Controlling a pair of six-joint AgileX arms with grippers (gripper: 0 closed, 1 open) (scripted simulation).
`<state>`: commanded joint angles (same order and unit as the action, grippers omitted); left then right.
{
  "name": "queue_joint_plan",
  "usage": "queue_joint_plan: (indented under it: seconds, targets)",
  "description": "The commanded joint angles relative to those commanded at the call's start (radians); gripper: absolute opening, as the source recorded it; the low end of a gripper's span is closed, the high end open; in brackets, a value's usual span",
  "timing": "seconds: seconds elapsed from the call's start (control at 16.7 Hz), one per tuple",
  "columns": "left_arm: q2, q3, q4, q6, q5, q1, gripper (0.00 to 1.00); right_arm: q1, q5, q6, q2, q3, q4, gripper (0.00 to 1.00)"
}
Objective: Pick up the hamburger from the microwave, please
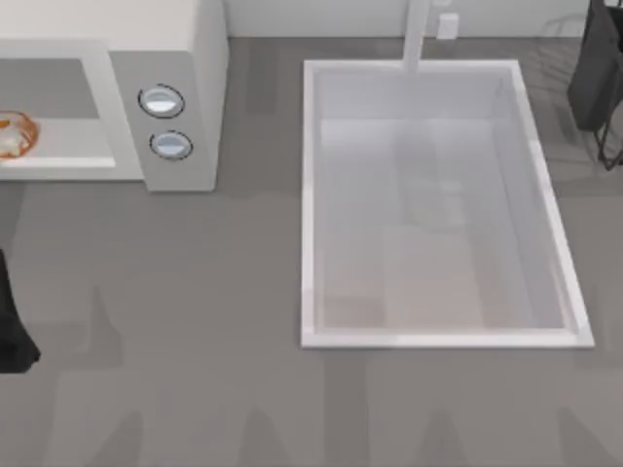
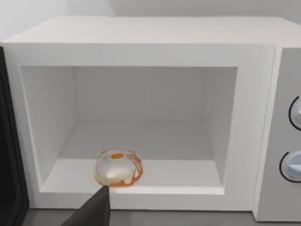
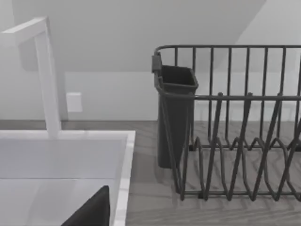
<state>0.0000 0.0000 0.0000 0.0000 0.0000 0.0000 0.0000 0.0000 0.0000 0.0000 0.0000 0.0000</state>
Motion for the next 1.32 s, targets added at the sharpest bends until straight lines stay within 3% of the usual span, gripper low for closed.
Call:
queue_joint_plan:
  seconds: [0.72, 1.02, 1.32]
  targets:
    - [0.058, 0.023, 0.027, 0.002, 0.005, 0.005, 1.00, 0.000, 0.000, 0.000, 0.000, 0.000, 0.000, 1.00]
    - [0.340, 0.134, 0.157, 0.012, 0.031, 0.027, 1.00, 0.000, 0.000, 0.000, 0.000, 0.000, 0.000, 1.00]
    - [0.781, 0.307, 0.361, 0.028, 0.071, 0.061, 1.00, 0.000, 0.000, 0.000, 0.000, 0.000, 0.000, 1.00]
